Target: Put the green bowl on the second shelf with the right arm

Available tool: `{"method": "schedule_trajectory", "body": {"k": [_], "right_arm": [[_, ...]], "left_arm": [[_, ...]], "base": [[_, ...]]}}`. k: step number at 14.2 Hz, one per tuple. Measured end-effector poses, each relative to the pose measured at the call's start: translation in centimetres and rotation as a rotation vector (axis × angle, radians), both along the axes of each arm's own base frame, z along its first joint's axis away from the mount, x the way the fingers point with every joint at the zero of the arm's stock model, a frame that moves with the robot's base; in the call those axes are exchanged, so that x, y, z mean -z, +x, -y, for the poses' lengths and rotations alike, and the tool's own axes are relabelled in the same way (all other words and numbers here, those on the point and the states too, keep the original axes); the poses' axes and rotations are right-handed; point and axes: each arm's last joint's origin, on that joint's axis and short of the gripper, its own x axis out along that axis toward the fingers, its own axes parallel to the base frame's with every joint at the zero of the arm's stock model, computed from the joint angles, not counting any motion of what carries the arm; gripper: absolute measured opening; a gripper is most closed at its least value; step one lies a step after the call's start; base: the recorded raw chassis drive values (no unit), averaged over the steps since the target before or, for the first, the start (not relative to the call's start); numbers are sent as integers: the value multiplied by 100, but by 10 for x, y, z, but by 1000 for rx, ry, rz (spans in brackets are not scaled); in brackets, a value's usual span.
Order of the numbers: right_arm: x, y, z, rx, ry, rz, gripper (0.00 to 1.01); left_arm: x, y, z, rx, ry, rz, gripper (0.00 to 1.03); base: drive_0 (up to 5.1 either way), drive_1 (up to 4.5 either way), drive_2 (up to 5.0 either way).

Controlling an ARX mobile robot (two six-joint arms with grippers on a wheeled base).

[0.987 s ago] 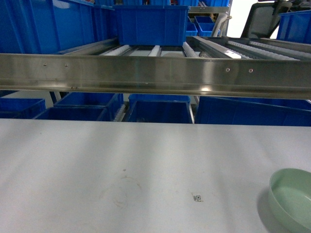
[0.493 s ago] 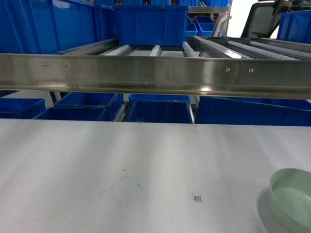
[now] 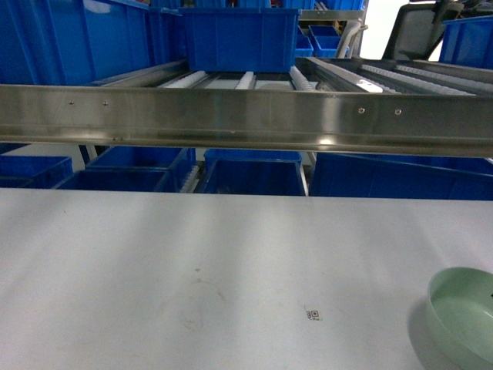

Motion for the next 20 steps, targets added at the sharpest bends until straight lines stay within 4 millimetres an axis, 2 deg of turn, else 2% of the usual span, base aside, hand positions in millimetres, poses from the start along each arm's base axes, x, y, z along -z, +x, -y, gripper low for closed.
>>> {"method": "schedule_trajectory", "body": {"k": [3,10,14,20], "right_arm": [[19,6,6,11,-25,-83,98],[33,35,12,32,-43,-130,98],[41,53,22,70,-42,-146,98],[67,56,28,94,-41,-191,98]], "left_arm": [[0,0,0,0,0,0,98],[0,0,0,0,0,0,98],[0,0,0,0,0,0,98],[0,0,0,0,0,0,98]], "base": [[0,0,0],[0,0,0],[0,0,0],[0,0,0]]}}
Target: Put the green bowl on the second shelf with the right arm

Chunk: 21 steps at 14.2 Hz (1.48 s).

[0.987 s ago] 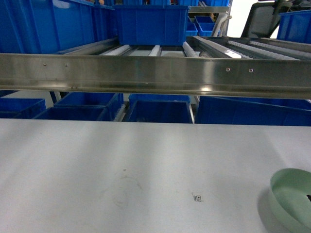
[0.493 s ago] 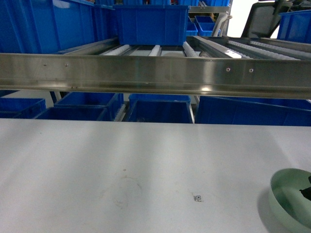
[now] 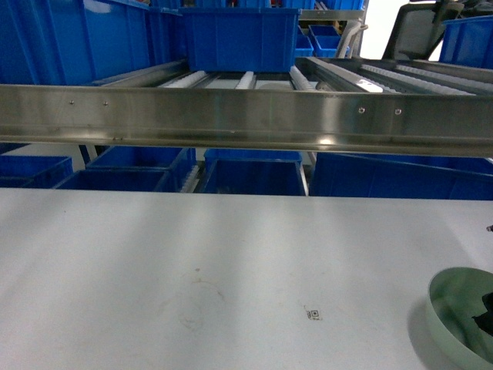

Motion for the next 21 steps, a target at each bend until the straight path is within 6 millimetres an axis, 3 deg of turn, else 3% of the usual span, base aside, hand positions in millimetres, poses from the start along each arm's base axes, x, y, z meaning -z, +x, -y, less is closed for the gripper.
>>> {"method": "schedule_trajectory", "body": {"k": [6,8,12,16,20,21], "right_arm": [[9,-2,-1,12,5,-9,16],[6,-1,-1,11,30,2,2],[4,-1,-3,11,32,42,2],[-17,-13,-8,42,50,176,2],[-76,-29,-13,56,93,386,2],[-104,-37,-15,62,118,468,2]], "left_arm": [[0,0,0,0,0,0,98],[0,0,0,0,0,0,98],[0,0,0,0,0,1,98],[0,0,0,0,0,0,98],[0,0,0,0,0,0,98],[0,0,0,0,0,0,98]], "base": [[0,0,0],[0,0,0],[0,0,0],[0,0,0],[0,0,0],[0,0,0]]}}
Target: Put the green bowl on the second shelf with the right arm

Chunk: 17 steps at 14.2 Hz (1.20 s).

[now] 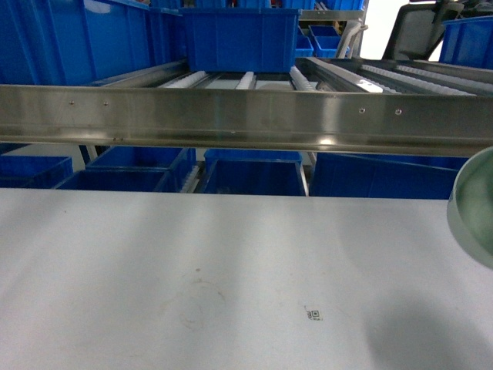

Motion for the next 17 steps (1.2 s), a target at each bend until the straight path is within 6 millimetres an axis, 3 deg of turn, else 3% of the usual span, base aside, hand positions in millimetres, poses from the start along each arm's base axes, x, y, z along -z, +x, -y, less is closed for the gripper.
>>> {"method": "schedule_trajectory", "body": {"k": [3,4,6,12,17], "right_arm": [[-59,-18,-1,20,17,165,2],[-94,-34,0,36,20,272,2],[-140,-79,2,72,46,440,2],[-147,-171,-3,39,118,517,2],[-119,-188,-18,-19,155,460,2]], "left_arm": [[0,0,0,0,0,0,98],[0,0,0,0,0,0,98],[0,0,0,0,0,0,98],[0,0,0,0,0,0,98],[0,0,0,0,0,0,98]], "base": [[0,0,0],[0,0,0],[0,0,0],[0,0,0],[0,0,0]]}}
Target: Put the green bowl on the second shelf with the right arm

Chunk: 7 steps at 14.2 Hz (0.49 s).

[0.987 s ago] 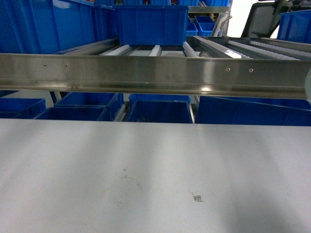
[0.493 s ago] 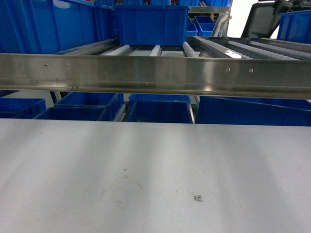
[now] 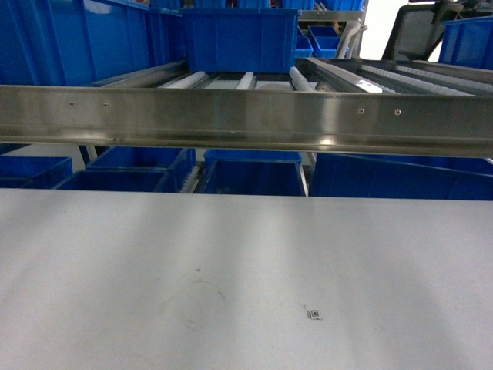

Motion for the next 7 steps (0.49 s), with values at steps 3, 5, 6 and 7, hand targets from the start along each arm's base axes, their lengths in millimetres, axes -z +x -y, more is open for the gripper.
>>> {"method": "schedule_trajectory", "body": {"k": [3,5,6,7], "right_arm": [[9,1,-8,-22,3,-2,2],[19,0,-8,13,-14,11,2],[28,0,-7,46,-45,22,2],[34,1,-7,50,-73,11,2]], "left_arm": [[0,0,0,0,0,0,98],[0,0,0,0,0,0,98],[0,0,0,0,0,0,98],[0,0,0,0,0,-1,98]], "base": [[0,0,0],[0,0,0],[0,0,0],[0,0,0]]}}
